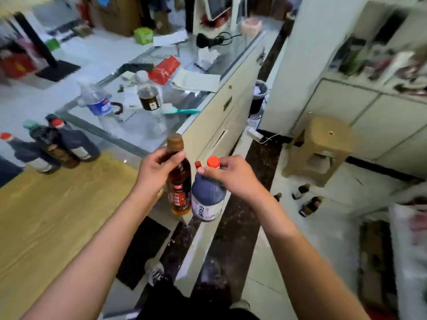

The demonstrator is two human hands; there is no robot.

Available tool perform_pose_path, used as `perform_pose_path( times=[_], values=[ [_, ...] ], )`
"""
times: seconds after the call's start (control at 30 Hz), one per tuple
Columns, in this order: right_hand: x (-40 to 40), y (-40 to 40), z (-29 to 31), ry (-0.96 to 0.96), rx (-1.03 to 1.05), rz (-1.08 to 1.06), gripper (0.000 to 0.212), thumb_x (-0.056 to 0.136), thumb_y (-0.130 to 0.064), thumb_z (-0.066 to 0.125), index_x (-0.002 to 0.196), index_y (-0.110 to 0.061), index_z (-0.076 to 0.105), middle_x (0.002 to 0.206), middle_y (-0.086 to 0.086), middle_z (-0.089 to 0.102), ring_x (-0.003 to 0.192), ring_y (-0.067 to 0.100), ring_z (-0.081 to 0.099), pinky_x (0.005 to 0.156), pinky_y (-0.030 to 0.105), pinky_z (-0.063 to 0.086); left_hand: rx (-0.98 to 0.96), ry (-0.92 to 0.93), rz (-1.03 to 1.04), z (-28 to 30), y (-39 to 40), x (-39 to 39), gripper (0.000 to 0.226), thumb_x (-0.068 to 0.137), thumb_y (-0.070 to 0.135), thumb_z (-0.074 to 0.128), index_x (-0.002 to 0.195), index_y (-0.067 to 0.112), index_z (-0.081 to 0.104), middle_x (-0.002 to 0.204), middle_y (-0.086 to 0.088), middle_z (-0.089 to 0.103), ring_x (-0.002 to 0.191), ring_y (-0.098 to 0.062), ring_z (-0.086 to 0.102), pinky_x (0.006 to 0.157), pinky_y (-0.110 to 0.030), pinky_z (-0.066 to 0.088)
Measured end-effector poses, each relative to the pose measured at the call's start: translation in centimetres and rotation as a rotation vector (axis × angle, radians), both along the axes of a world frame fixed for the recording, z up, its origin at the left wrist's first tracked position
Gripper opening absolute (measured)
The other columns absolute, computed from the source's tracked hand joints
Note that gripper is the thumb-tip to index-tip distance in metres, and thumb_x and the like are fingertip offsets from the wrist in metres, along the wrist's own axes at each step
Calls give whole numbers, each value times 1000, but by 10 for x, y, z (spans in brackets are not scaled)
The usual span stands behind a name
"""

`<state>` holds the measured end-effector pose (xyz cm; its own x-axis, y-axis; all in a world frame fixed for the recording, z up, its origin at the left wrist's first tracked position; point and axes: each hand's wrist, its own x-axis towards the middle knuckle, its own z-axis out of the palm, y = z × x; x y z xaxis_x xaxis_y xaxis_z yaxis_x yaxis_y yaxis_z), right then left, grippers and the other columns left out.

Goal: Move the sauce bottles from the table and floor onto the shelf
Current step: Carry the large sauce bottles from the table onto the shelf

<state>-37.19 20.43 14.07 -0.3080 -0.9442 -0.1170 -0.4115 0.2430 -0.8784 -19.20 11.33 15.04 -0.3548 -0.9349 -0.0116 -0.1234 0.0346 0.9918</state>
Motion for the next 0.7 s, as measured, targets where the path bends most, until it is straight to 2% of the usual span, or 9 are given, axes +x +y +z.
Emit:
perform_pose_path(
  times=[0.1,0.2,0.33,0.43,0.5,0.6,0.7],
  values=[
    [-61,60,23,-53,-85,-99,59,76,-55,79,50,-17,41,47,-10,30,48,11,29,53,31,22,-27,36,-111,15,41,-68,9,86,25,70,95,23,72,89,8,74,88,-5,66,79,-17,50],
    [-114,108,43,-9,-115,-210,65,75,-60,77,55,-4,49,50,-1,33,49,13,31,54,35,24,-38,107,-194,36,75,-136,10,87,26,68,95,23,73,93,4,74,89,-6,66,77,-15,50],
    [-178,172,56,22,-174,-450,67,72,-62,77,55,-8,41,55,4,30,53,16,28,52,42,22,-75,167,-378,51,116,-231,5,87,27,69,86,27,74,83,12,73,83,-5,64,77,-18,48],
    [-218,213,63,1,-217,-614,67,72,-58,79,55,-9,36,57,4,27,55,17,26,54,44,20,-78,213,-495,59,143,-295,6,89,21,68,92,23,73,83,14,73,83,-2,64,80,-19,49],
    [-245,238,69,18,-238,-707,67,74,-53,80,54,-8,34,57,4,27,56,17,25,54,44,19,-63,237,-587,63,158,-340,10,89,20,67,97,16,72,88,10,74,87,-5,65,86,-24,52],
    [-284,267,82,37,-250,-825,73,73,-55,80,61,7,43,58,8,32,55,17,31,51,47,23,-49,281,-710,73,174,-401,24,83,32,71,101,16,71,100,-3,73,97,-14,66,97,-38,50],
    [-328,294,104,68,-300,-962,73,72,-52,82,69,15,55,58,10,39,55,16,37,51,42,25,3,353,-781,83,188,-465,18,83,29,72,99,25,65,106,-7,72,102,-19,67,96,-38,51]
  ],
)
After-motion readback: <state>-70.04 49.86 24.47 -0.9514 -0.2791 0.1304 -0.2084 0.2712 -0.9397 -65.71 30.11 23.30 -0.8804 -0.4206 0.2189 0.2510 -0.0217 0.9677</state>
